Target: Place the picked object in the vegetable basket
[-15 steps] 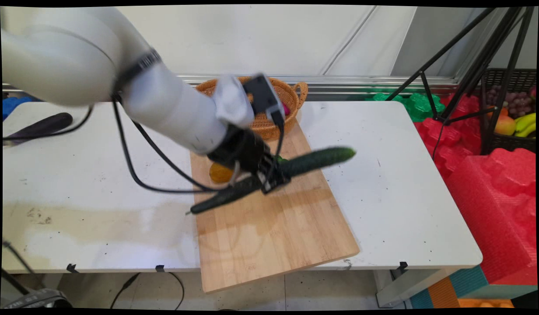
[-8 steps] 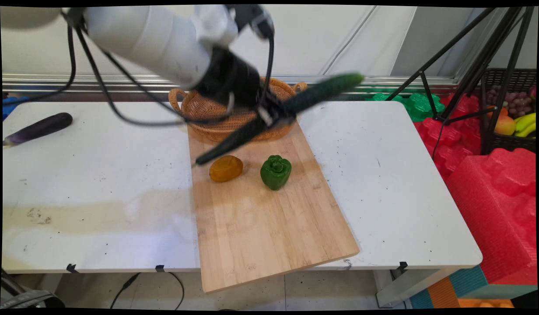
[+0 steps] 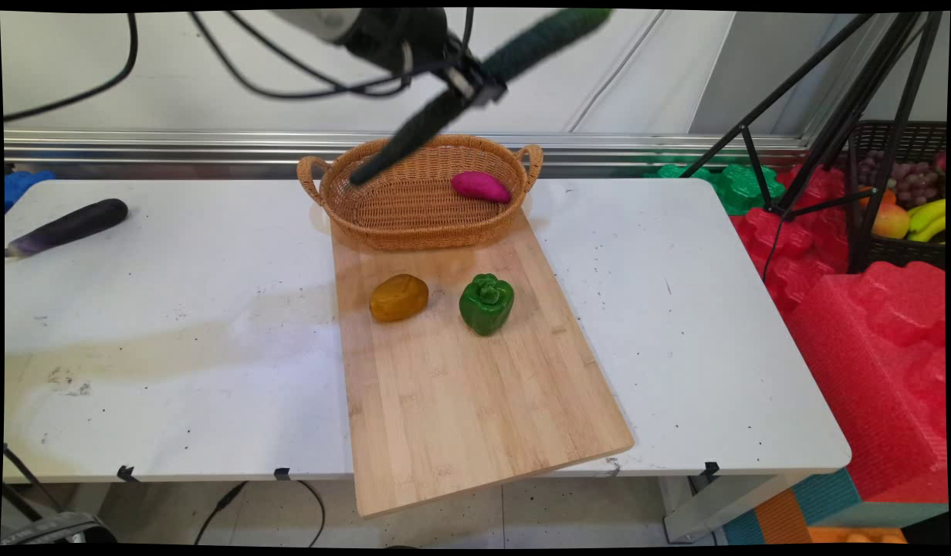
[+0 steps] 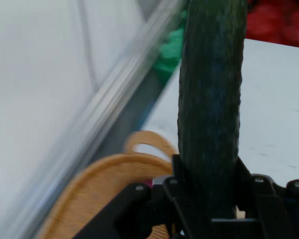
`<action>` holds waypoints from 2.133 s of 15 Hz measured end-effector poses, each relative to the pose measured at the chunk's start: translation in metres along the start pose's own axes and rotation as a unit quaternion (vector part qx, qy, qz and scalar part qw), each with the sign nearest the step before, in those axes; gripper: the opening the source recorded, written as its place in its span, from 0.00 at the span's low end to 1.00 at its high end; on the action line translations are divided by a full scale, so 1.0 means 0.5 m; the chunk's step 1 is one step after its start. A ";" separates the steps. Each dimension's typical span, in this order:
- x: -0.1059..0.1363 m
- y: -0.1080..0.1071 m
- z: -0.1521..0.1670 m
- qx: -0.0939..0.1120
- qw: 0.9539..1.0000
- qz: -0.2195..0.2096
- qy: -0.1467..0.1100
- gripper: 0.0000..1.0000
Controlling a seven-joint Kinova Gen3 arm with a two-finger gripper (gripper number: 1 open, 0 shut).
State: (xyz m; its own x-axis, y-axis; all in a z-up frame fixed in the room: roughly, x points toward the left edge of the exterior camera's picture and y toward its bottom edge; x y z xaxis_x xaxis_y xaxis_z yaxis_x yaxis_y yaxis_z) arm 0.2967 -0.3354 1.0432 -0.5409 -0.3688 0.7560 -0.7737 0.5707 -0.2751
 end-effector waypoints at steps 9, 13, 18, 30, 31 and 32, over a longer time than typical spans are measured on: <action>0.024 -0.189 0.102 0.108 0.994 0.027 -0.012 0.00; -0.002 -0.253 0.185 0.124 0.990 0.054 -0.044 0.00; -0.050 -0.275 0.271 0.108 0.988 0.073 -0.078 0.00; -0.195 -0.263 0.415 0.045 0.992 0.049 -0.111 0.00; -0.204 -0.264 0.422 0.041 0.992 0.045 -0.110 0.00; -0.212 -0.264 0.428 0.039 0.992 0.041 -0.110 0.00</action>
State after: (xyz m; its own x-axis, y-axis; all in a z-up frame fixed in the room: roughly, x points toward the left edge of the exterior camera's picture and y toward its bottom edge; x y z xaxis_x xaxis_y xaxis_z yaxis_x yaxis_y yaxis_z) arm 0.3856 -0.5289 0.8722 -0.6560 -0.4784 0.5838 -0.7420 0.5507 -0.3824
